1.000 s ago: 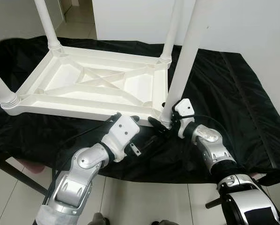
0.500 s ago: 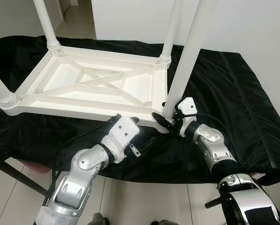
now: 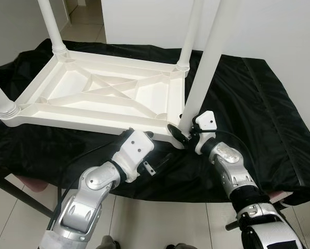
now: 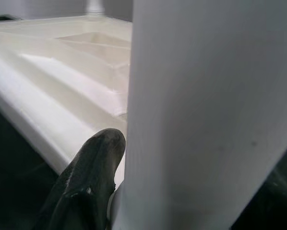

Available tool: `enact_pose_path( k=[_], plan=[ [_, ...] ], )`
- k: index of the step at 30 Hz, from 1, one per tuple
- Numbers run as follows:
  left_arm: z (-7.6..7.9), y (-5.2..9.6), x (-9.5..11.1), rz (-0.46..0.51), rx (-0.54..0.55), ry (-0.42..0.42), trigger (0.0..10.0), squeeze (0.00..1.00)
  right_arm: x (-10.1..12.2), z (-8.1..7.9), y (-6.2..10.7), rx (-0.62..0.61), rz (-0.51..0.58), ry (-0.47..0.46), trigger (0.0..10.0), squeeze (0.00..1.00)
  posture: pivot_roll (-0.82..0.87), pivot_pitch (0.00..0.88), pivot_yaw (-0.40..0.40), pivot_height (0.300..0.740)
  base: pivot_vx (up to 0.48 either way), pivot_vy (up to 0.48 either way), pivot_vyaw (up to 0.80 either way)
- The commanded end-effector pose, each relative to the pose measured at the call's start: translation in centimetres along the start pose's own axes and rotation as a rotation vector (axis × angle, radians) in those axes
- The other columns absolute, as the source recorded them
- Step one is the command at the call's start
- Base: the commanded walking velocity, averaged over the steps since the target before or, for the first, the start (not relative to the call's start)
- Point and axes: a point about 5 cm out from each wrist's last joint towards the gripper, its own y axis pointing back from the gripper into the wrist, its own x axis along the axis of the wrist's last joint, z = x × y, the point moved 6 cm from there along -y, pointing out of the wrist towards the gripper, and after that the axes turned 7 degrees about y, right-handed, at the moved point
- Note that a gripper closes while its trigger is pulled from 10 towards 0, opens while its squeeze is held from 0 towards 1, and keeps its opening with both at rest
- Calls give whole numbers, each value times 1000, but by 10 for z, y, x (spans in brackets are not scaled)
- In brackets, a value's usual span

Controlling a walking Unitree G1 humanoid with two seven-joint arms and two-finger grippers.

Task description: Building children table

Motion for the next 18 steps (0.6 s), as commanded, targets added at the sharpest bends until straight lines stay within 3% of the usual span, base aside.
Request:
enact_pose_path(
  k=[1,5,6,7,9,17,18],
  plan=[
    [-3,-3,1,8,44,-6,10000,0,-3,4,5,-106,-18,-46,10000,0,-99,93,-27,740,0,0,0],
    [-4,-3,2,11,44,-7,10000,0,-1,1,7,-165,-17,-60,10000,0,-96,94,-29,740,0,0,0],
    [-4,-3,3,14,43,-7,10000,0,-1,-2,12,-258,-36,-67,10000,0,-95,95,-31,740,0,0,0],
    [-4,-3,3,14,43,-7,10000,0,-1,-2,12,-258,-36,-67,10000,0,-95,95,-31,740,0,0,0],
    [-6,-2,4,15,49,-11,10000,0,0,-6,17,-380,-45,-89,10000,0,-87,103,-30,740,0,0,0],
    [-5,-2,3,14,50,-9,10000,0,3,-10,20,-425,-35,-116,10000,0,-82,104,-26,740,0,0,0],
    [-4,-1,3,13,49,-8,10000,0,7,-7,20,-434,-13,-119,10000,722,-82,105,-22,740,0,0,0]
  ],
)
